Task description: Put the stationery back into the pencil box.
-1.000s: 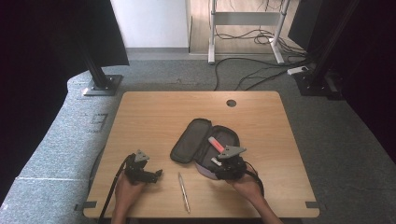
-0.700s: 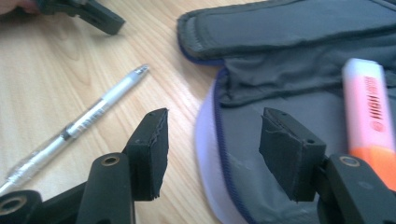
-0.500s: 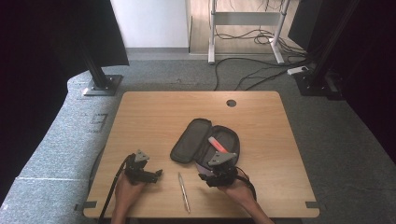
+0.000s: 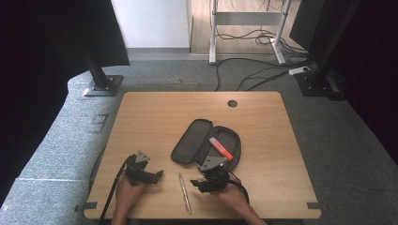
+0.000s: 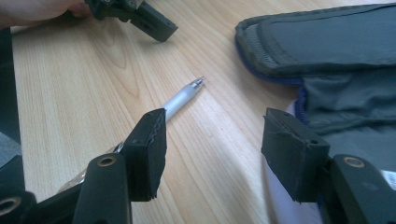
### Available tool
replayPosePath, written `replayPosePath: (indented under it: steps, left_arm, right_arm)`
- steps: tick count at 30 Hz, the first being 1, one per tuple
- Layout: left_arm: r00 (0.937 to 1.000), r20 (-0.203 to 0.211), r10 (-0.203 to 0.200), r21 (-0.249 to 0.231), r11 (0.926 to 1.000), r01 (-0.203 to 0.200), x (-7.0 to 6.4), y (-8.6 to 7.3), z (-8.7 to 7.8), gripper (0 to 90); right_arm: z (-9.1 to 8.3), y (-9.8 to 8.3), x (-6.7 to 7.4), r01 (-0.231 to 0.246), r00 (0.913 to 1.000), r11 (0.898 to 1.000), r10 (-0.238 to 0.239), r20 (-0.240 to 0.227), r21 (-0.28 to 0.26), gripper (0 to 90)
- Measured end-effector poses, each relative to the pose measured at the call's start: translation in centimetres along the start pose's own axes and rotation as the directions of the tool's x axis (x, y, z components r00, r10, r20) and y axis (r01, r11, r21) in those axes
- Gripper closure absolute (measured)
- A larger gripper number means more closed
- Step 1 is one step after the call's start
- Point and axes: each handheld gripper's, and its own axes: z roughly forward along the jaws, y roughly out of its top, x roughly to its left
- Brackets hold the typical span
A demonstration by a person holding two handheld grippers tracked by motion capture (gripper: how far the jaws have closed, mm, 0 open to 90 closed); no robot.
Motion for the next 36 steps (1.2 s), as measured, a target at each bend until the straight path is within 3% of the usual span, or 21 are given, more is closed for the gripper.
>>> replayPosePath:
  steps: [23, 36]
  left_arm:
    - [1.0, 0.0, 0.001, 0.001, 1.0, -0.001, 0.0, 0.0, 0.0, 0.0]
    - [1.0, 0.0, 0.001, 0.001, 1.0, -0.001, 0.0, 0.0, 0.0, 0.0]
  right_arm:
    - [3.9, -0.1, 1.8, 0.02, 0.9988, 1.0, -0.02, -0.046, 0.016, 37.9]
    - [4.5, -0.5, 2.3, 0.049, 0.9983, 0.998, -0.048, -0.034, 0.044, 41.7]
